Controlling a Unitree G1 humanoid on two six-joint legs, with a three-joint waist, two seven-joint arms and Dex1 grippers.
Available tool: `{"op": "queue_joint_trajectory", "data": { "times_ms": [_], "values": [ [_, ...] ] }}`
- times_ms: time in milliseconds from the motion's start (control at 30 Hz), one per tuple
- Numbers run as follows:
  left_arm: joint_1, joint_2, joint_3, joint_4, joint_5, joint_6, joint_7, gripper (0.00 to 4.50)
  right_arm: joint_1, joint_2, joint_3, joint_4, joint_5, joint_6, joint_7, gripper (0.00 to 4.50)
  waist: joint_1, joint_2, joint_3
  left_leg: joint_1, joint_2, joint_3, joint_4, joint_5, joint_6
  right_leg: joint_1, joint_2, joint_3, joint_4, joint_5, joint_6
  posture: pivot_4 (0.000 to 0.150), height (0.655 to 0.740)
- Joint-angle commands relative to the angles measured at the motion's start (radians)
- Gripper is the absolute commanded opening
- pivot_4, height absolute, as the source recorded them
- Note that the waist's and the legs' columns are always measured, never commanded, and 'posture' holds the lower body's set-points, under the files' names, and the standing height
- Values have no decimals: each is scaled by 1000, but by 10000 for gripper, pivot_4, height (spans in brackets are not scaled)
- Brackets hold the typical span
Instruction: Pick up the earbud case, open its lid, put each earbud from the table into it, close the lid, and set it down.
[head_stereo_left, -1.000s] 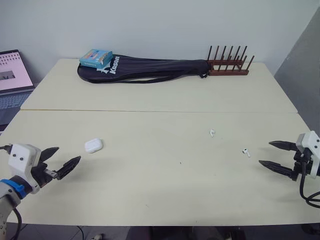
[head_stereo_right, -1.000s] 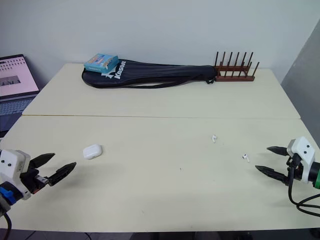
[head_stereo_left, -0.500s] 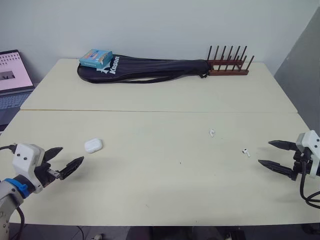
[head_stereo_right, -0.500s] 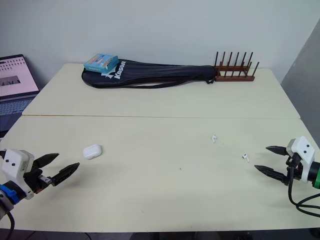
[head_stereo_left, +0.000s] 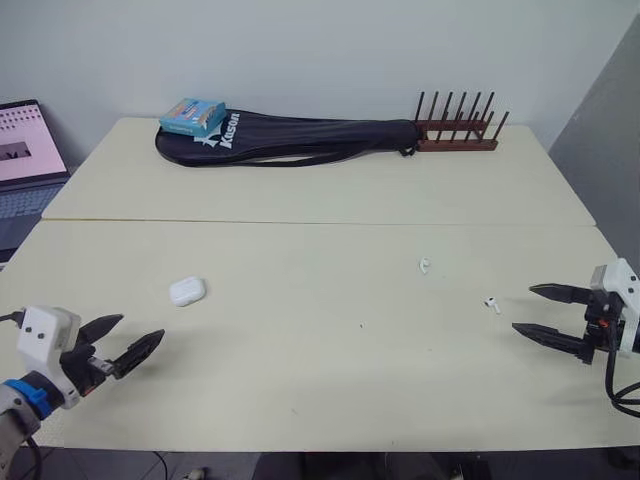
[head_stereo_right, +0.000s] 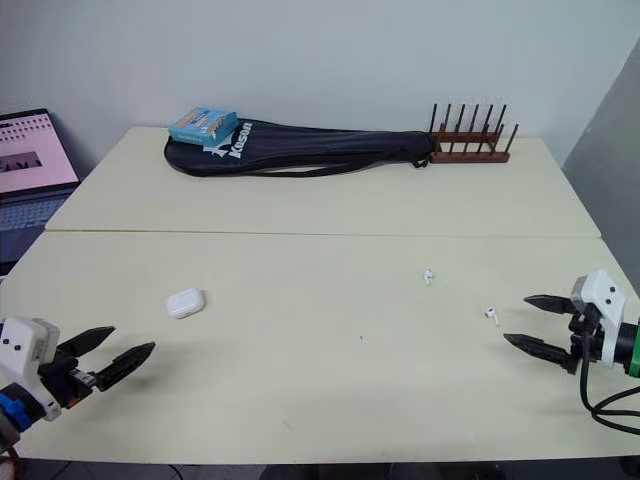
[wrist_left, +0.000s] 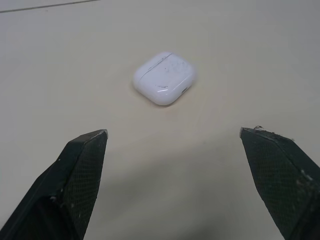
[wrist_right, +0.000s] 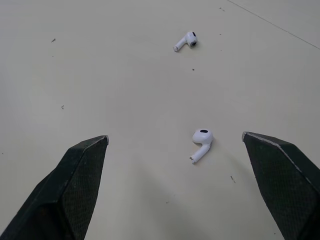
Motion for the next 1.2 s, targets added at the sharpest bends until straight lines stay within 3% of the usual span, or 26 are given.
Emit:
{"op": "queue_joint_trajectory", "data": {
  "times_ms": [33,467,900,1033,1200],
  "values": [
    [13,-17,25,-36,-30,14,10,44580,3,-26,-47,-31,16,4,19,45000,0,0,0,0,0,0,0,0,0,0,0,0,0,0,0,1500,7274],
    [19,-124,1,-140,-45,48,136,44580,-28,-22,-28,-21,-10,-32,16,45000,1,-1,0,0,0,0,0,0,0,0,0,0,0,0,0,1500,7274],
    [34,-84,-13,-137,18,55,159,44580,-54,-26,-7,0,-31,-48,39,45000,3,-1,0,0,0,0,0,0,0,0,0,0,0,0,0,1500,7274],
    [33,-152,-15,-203,-36,93,212,44580,-67,-21,-7,-40,-13,-26,38,45000,3,0,0,0,0,0,0,0,0,0,0,1,0,0,0,1500,7274],
    [16,-321,-35,-303,-42,111,410,44580,-117,-10,12,-112,22,15,24,45000,4,-1,0,0,0,-1,1,0,0,1,0,0,0,0,0,1500,7274]
  ]
}}
